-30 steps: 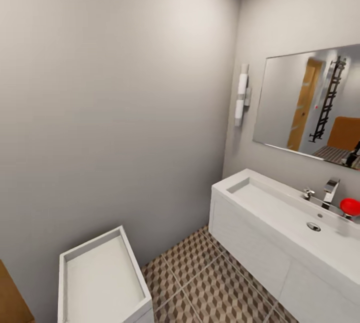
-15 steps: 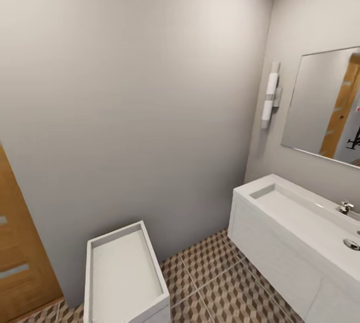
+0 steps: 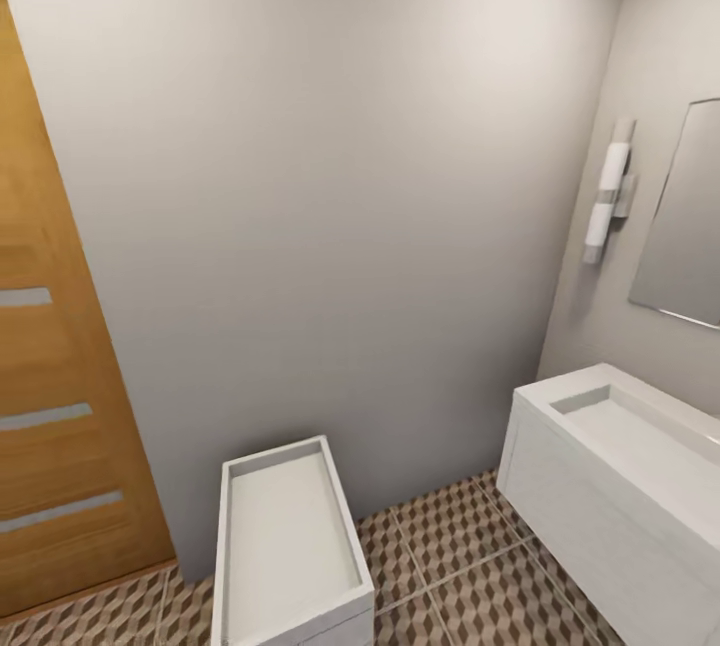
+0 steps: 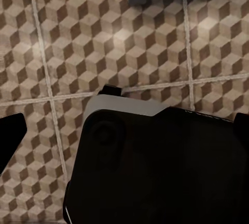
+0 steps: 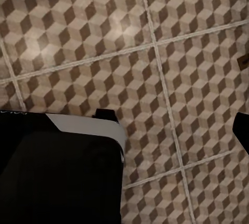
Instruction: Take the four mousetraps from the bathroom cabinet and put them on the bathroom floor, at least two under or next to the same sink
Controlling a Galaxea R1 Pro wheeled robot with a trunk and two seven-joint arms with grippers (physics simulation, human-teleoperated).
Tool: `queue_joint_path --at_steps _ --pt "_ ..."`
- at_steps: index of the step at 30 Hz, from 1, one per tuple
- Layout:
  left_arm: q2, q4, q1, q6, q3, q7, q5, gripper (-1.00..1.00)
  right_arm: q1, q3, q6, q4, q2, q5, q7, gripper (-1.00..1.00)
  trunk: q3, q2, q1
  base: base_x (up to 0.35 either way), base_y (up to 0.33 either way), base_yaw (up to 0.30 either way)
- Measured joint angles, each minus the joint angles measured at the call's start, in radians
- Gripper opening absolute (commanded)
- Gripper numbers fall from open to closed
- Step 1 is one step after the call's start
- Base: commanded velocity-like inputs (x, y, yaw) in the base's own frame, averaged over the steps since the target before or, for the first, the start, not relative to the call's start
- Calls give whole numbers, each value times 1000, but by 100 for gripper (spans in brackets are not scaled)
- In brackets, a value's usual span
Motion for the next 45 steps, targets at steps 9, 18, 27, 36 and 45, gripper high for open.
queue_joint_path --at_steps 9,18,27,36,45 --pt "0 0 0 -1 0 0 0 100 0 0 0 0 0 0 0 100 0 0 0 0 0 295" --pt "0 0 0 -2 0 2 4 100 1 0 -1 0 1 0 0 100 0 0 0 0 0 295" --pt "0 0 -1 -2 0 2 28 100 1 0 -1 0 0 0 -1 100 0 0 0 0 0 295" --pt "0 0 2 -1 0 0 44 100 1 0 -2 0 1 0 0 100 -16 -35 19 0 0 295" --pt "0 0 8 -2 0 1 45 100 1 0 -1 0 1 0 0 100 -42 -97 54 0 0 295"
